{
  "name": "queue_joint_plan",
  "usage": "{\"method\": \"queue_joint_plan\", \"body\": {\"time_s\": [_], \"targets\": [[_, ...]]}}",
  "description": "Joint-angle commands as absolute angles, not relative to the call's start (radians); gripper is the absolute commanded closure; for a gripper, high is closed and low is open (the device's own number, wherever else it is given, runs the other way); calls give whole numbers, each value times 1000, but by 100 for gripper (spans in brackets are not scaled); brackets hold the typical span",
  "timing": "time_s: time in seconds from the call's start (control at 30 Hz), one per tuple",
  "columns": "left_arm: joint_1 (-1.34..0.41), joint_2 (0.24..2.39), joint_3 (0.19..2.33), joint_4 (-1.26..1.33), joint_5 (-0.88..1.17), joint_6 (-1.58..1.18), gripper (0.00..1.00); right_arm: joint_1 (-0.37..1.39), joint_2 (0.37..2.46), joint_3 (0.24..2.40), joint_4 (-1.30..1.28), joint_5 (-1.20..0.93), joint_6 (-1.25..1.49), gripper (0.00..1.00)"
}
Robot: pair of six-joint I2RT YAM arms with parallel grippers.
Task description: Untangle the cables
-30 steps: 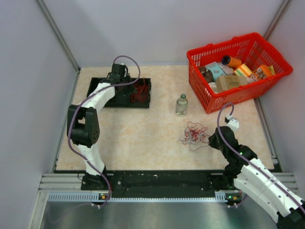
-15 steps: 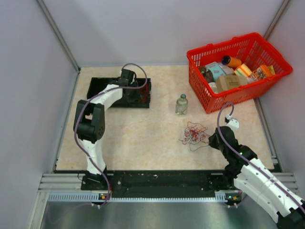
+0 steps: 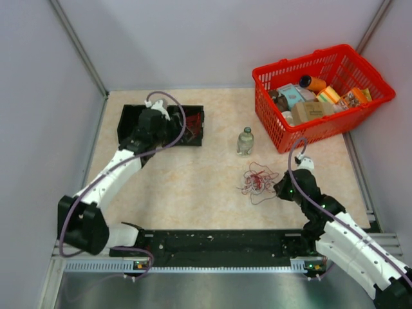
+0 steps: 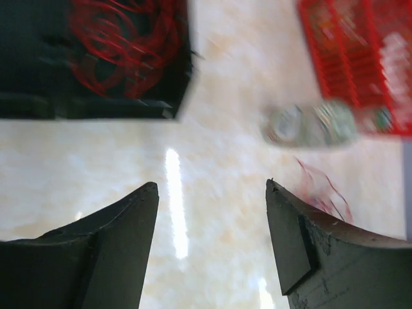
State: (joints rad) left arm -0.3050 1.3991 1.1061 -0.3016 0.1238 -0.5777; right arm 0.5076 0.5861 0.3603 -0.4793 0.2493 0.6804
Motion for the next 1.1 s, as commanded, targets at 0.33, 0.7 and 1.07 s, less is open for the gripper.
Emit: {"method": "queue_joint_plan", "body": {"time_s": [0.33,0.7,1.07], "targets": [[-805,1141,675,28,359,-574,35,707,811,340,-8,-265,572,100],[-960,1288,839,-175,166,-370,42,713,868,387,-97,-236,542,100],[-960,1476,917,-149,149,-400,55,715,841,385,-127,-213,522,100]]}}
